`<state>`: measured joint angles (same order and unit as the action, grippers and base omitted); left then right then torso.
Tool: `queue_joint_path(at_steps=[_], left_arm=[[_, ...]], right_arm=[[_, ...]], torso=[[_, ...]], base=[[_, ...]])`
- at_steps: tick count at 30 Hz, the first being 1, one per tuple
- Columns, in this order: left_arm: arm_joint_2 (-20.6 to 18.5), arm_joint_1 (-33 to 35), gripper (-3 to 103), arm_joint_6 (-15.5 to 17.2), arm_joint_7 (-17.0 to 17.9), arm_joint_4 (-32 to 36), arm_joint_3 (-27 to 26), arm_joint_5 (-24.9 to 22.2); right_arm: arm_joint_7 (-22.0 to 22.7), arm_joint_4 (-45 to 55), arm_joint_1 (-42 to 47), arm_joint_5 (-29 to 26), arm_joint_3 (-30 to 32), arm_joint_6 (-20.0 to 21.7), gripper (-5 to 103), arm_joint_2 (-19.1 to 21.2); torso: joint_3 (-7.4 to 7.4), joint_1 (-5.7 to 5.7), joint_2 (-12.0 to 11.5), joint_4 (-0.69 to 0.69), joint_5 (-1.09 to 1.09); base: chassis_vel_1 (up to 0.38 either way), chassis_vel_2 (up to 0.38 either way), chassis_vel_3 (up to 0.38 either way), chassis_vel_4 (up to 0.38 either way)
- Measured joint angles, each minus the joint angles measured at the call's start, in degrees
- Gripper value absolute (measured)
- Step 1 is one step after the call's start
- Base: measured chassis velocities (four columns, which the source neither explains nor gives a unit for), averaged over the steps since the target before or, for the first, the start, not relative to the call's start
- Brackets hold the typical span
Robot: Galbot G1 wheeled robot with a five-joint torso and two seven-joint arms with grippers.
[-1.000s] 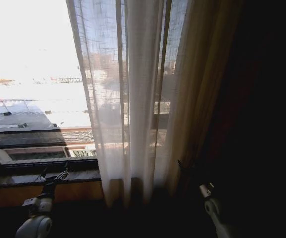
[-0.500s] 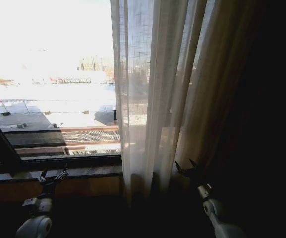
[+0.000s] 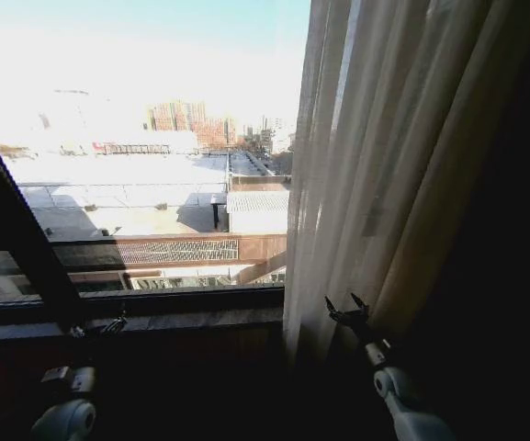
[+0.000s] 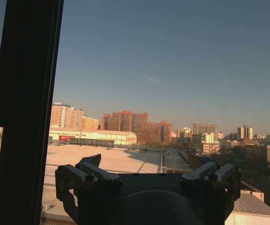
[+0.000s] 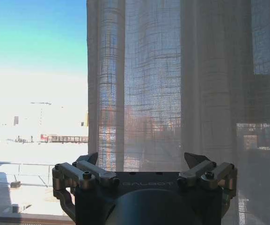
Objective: Open the curtains by pulling them apart, changing their state from closed to fully open.
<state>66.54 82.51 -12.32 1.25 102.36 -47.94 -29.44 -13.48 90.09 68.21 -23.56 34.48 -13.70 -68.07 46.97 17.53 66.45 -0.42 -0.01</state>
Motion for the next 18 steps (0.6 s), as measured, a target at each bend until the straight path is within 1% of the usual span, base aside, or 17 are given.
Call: queue_joint_path(at_steps=[3, 5, 6, 7, 9, 11, 12, 14, 18], left_arm=[[0.0, 0.0, 100, 0.0, 0.0, 0.0, 0.0, 0.0], [0.0, 0.0, 100, 0.0, 0.0, 0.0, 0.0, 0.0], [0.0, 0.0, 100, 0.0, 0.0, 0.0, 0.0, 0.0], [0.0, 0.0, 100, 0.0, 0.0, 0.0, 0.0, 0.0], [0.0, 0.0, 100, 0.0, 0.0, 0.0, 0.0, 0.0], [0.0, 0.0, 100, 0.0, 0.0, 0.0, 0.0, 0.0], [0.0, 0.0, 100, 0.0, 0.0, 0.0, 0.0, 0.0], [0.0, 0.0, 100, 0.0, 0.0, 0.0, 0.0, 0.0], [0.0, 0.0, 100, 0.0, 0.0, 0.0, 0.0, 0.0]], right_arm=[[0.1, -0.2, -0.4, 0.5, -0.1, -0.3, 100, 0.0], [0.3, -0.1, -0.8, 0.0, -0.3, -0.3, 100, 0.0], [0.3, -0.1, -0.8, 0.0, -0.3, -0.3, 100, 0.0], [0.3, -0.1, -1.0, -0.1, -0.3, -0.3, 100, 0.0], [0.2, -0.6, -1.5, -0.2, -0.3, -0.4, 100, 0.0], [0.1, -0.7, -1.6, -0.2, -0.3, -0.3, 100, 0.0], [-0.9, -1.0, -1.9, -0.2, -0.3, -0.2, 100, 0.0], [-2.4, -1.6, -2.2, -0.1, -0.3, -0.5, 100, 0.0], [-3.0, -1.6, -2.5, -0.1, -0.6, 0.1, 100, -0.2]], torso=[[-0.01, -0.02, 0.0, -0.02, -0.02], [-0.01, -0.02, 0.0, 0.02, -0.01], [-0.01, -0.02, 0.0, 0.02, -0.01], [-0.01, -0.02, 0.0, 0.00, 0.00], [0.01, -0.01, 0.0, -0.05, 0.09], [0.02, 0.00, 0.0, -0.06, 0.09], [0.01, 0.00, 0.0, -0.06, 0.03], [0.01, 0.00, 0.0, -0.05, 0.02], [0.00, -0.01, 0.0, -0.01, 0.00]], base=[[0.140, 0.079, -0.148, -0.135], [0.000, 0.000, 0.000, 0.000], [0.000, 0.000, 0.000, 0.000], [0.000, 0.000, 0.000, 0.000], [-0.020, -0.036, 0.023, 0.020], [-0.083, -0.073, 0.046, 0.041], [-0.083, -0.051, 0.063, 0.029], [-0.041, -0.025, 0.017, 0.004], [0.006, 0.013, 0.000, -0.003]])
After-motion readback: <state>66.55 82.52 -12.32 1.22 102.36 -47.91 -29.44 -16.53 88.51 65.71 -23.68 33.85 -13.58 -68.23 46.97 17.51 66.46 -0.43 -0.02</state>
